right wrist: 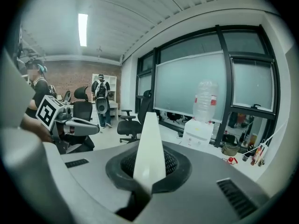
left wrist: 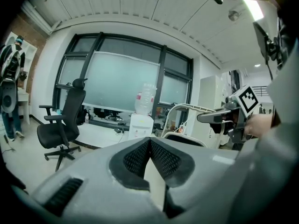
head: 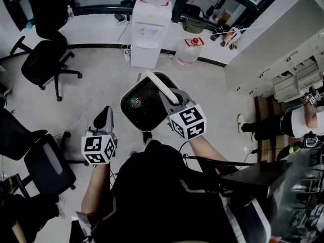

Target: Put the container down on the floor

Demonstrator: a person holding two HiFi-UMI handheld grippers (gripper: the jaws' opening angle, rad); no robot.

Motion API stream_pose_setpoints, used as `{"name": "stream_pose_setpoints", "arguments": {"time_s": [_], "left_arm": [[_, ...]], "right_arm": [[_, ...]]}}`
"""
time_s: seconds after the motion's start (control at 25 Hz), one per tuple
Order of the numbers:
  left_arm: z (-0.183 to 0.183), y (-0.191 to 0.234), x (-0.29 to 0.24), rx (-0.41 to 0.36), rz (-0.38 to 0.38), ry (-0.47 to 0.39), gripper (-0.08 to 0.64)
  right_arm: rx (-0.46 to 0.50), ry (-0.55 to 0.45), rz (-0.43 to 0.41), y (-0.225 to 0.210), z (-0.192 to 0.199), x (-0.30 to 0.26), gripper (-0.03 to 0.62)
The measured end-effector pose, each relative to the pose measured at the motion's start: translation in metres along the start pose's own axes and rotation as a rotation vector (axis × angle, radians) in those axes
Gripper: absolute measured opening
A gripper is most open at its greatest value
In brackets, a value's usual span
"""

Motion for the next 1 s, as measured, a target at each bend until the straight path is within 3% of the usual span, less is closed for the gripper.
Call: {"name": "stream_pose_setpoints", "arguments": {"time_s": [0.28,0.44,0.8,1.0], "left_arm": [[-0.021,0.033,-0.051,-0.023,-0.052,0.006,0.011],[-0.034,0.036,-0.089,-0.047,-0.045,0.004,0.011],[-0.065,0.036,-0.167,-0.062,-0.031,0.002,0.011],[-0.070,0.042,-0.204,-0.044,-0.061,0.034,0.011]], "right_arm": [[0.002,-0.014,-0.056,-0.026,-0.010,-0.059,0.009],[0.061,-0.018,-0.069,-0.046,-0.017,-0.084,0.009],[0.052,-0.017,-0.120,-0.112,-0.036,-0.134,0.009],[0.054,-0.008,-0.153,-0.140,-0.038,-0.155,0.009]]}}
Point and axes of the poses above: the fingertips, and each gripper's own axes: x backward along the fingers, y to its left, z out of its underside, the point moved 3 cm from there along x, backward along the fingers, and after that the axes turned 1 degree about -z, right-handed, at the moved point
